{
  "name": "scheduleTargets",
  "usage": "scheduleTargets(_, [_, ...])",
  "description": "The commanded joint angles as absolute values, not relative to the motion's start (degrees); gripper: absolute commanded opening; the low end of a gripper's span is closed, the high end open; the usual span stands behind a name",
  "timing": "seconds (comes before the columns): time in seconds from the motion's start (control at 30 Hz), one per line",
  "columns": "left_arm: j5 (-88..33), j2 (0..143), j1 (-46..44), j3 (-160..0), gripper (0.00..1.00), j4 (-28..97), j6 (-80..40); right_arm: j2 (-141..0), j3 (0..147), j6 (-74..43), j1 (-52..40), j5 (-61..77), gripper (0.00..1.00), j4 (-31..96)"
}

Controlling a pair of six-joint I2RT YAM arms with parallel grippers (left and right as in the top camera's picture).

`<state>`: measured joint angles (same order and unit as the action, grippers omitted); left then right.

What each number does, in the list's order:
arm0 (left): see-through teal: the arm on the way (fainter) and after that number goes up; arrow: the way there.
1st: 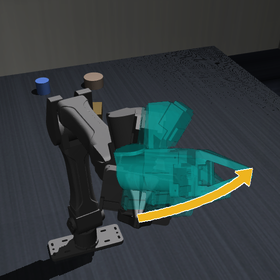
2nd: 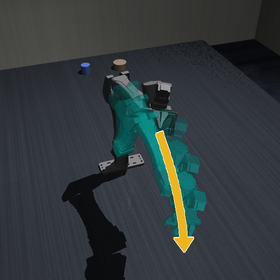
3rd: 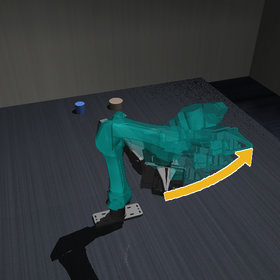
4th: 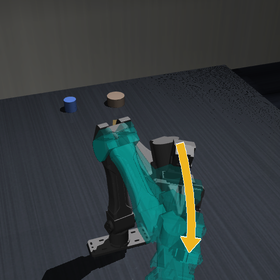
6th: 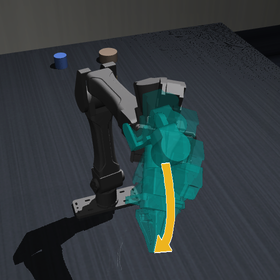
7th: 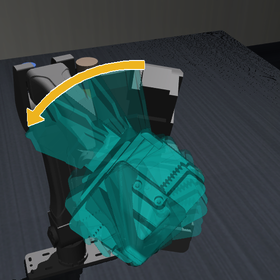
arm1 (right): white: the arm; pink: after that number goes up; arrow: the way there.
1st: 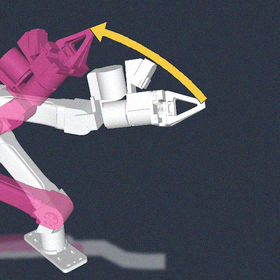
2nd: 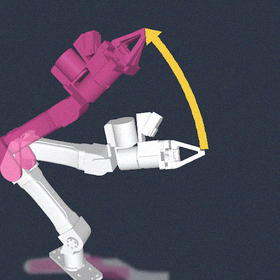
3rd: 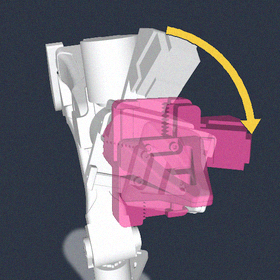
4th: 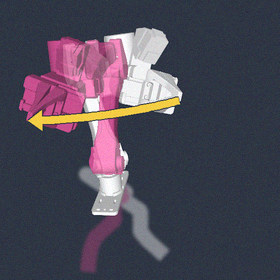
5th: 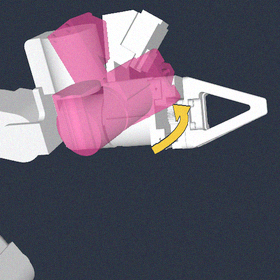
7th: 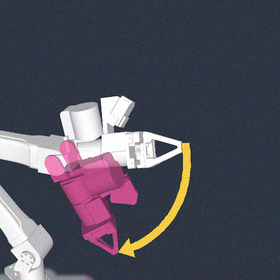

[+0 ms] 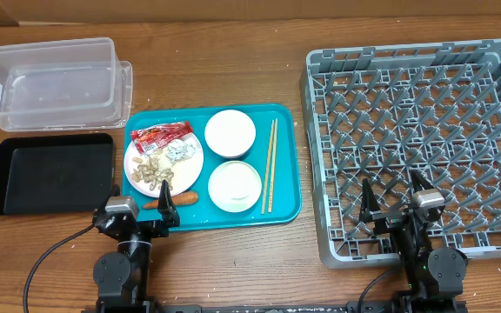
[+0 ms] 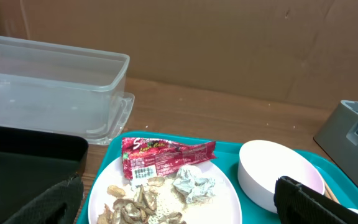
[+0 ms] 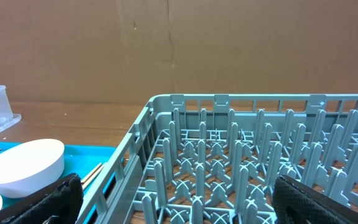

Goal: Sort waste into correct bins and load items into the dishwasher

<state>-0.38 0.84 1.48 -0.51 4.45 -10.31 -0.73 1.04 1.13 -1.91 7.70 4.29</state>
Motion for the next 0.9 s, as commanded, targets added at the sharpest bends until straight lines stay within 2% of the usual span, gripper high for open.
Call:
scheduleTargets(0.0, [-0.67, 0.34, 1.08, -0.27, 1.0, 4.43, -9.19, -0.16, 0.47, 1.3, -1.91, 8.19, 1.0, 4.01])
scheduleTargets(0.47, [-0.67, 0.34, 1.1, -0.27, 1.0, 4.32, -9.19, -0.16, 0.54, 1.26, -1.91, 7.94, 1.0, 3.77])
scheduleTargets(0.57, [-0.69, 0.34, 1.1, -1.39, 1.0, 5.32, -9.19, -0.19, 2.31, -3.66, -1.87, 3.68, 1.0, 5.06])
scheduleTargets(0.87, [0.19, 4.62, 1.1, -13.3, 1.0, 17.58, -9.21, -5.85, 15.27, -4.78, -1.87, 1.98, 1.0, 18.68])
